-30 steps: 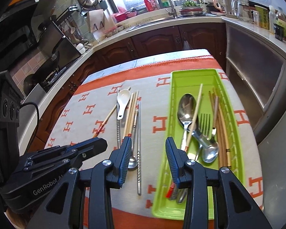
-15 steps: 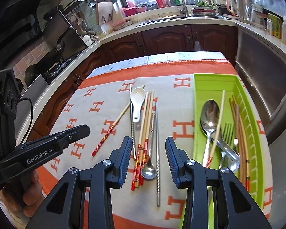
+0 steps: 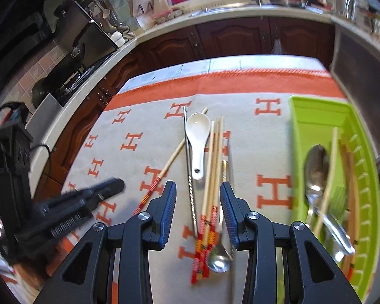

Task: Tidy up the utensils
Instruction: 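Move both tools back over the remaining utensils, then close the right tool on the white ceramic spoon while the left tool grasps a red-striped chopstick, then carry the white spoon and red-striped chopstick into the green tray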

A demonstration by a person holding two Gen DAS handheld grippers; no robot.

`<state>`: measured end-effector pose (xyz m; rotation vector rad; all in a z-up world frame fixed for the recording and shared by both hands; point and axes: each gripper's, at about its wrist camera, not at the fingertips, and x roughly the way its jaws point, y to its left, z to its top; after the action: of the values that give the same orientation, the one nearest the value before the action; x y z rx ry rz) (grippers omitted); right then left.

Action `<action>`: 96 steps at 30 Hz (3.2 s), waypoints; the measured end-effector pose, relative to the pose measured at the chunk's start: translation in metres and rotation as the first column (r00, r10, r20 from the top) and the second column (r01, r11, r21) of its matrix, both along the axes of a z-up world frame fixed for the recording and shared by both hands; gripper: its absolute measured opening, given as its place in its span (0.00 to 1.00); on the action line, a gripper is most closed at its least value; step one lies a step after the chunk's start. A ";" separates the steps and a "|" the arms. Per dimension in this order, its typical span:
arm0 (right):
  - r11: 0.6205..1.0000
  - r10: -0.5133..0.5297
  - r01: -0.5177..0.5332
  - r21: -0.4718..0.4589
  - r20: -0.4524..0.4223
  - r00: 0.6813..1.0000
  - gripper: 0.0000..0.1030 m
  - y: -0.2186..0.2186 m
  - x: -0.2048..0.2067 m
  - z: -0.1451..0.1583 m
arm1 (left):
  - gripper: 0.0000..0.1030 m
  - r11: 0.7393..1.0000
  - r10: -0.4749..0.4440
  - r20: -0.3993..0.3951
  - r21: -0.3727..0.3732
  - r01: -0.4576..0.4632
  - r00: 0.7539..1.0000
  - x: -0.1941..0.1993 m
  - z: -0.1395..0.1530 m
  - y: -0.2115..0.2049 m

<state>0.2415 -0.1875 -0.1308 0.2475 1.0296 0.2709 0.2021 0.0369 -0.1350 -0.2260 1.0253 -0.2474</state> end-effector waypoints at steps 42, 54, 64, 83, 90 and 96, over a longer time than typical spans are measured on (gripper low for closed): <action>0.979 -0.110 0.127 0.162 -0.108 0.988 0.08 0.009 0.103 -0.063 | 0.14 0.997 -0.080 -0.113 -0.022 0.078 0.990 0.065 -0.042 -0.038; 0.940 -0.230 0.227 0.257 -0.019 0.973 0.05 -0.056 0.051 -0.020 | 0.16 0.996 -0.068 -0.078 0.048 0.072 0.995 0.063 -0.041 -0.042; 0.863 -0.493 0.472 0.179 0.100 0.864 0.05 -0.152 -0.009 0.011 | 0.03 0.986 -0.023 -0.036 0.164 0.029 0.999 0.058 -0.040 -0.055; 0.824 -0.563 0.565 -0.042 0.054 0.825 0.08 -0.193 -0.040 -0.015 | 0.03 0.993 0.087 0.159 0.067 -0.099 0.983 -0.003 0.056 -0.023; 0.837 -0.547 0.547 0.015 0.073 0.834 0.31 -0.185 -0.056 -0.002 | 0.03 0.999 -0.044 0.162 0.009 0.043 0.986 -0.024 0.083 -0.075; 0.841 -0.541 0.537 0.059 0.109 0.834 0.33 -0.192 -0.089 0.016 | 0.03 0.987 -0.159 0.125 -0.016 0.163 0.979 -0.031 0.086 -0.134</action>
<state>0.1524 -0.3800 -0.1147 0.5281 0.7957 -0.2159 0.1707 -0.0971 -0.0487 -0.1490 0.9187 -0.4171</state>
